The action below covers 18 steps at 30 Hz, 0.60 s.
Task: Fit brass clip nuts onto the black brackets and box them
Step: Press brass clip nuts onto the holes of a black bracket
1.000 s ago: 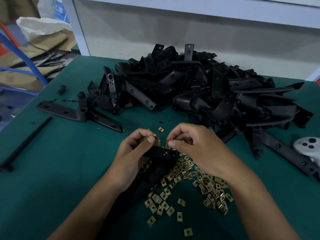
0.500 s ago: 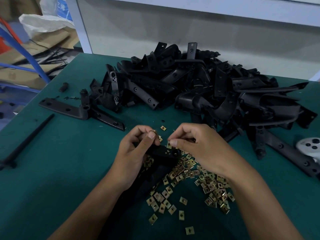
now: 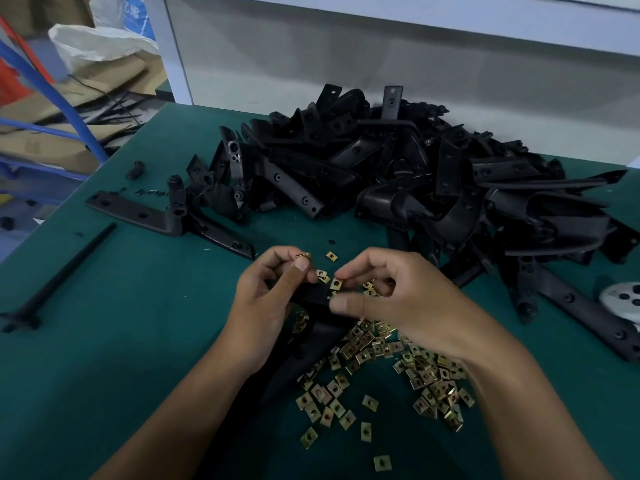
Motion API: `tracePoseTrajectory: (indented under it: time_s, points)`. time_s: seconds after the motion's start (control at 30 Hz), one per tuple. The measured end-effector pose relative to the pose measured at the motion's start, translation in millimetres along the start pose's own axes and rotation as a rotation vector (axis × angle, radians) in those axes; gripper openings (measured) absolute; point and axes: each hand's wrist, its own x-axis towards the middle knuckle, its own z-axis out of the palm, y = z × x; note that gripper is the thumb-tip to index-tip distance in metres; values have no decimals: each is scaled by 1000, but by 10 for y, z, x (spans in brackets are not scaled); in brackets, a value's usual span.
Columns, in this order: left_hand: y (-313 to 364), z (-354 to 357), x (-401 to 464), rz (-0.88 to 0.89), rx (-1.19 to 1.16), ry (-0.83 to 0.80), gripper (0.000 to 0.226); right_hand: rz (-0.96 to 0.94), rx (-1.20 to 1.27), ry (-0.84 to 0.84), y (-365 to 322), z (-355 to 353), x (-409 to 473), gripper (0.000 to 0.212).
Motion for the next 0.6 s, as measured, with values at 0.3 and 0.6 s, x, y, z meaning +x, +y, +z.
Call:
tracePoseTrajectory:
  time_s: [0.3,0.6]
  points:
    - [43,6,-3,-2,-37,22,12,-88,-171,105,-73,97,-23,33]
    - [44,4,-4,16,-21,17,12,-44,-31,60,-14,109,2,20]
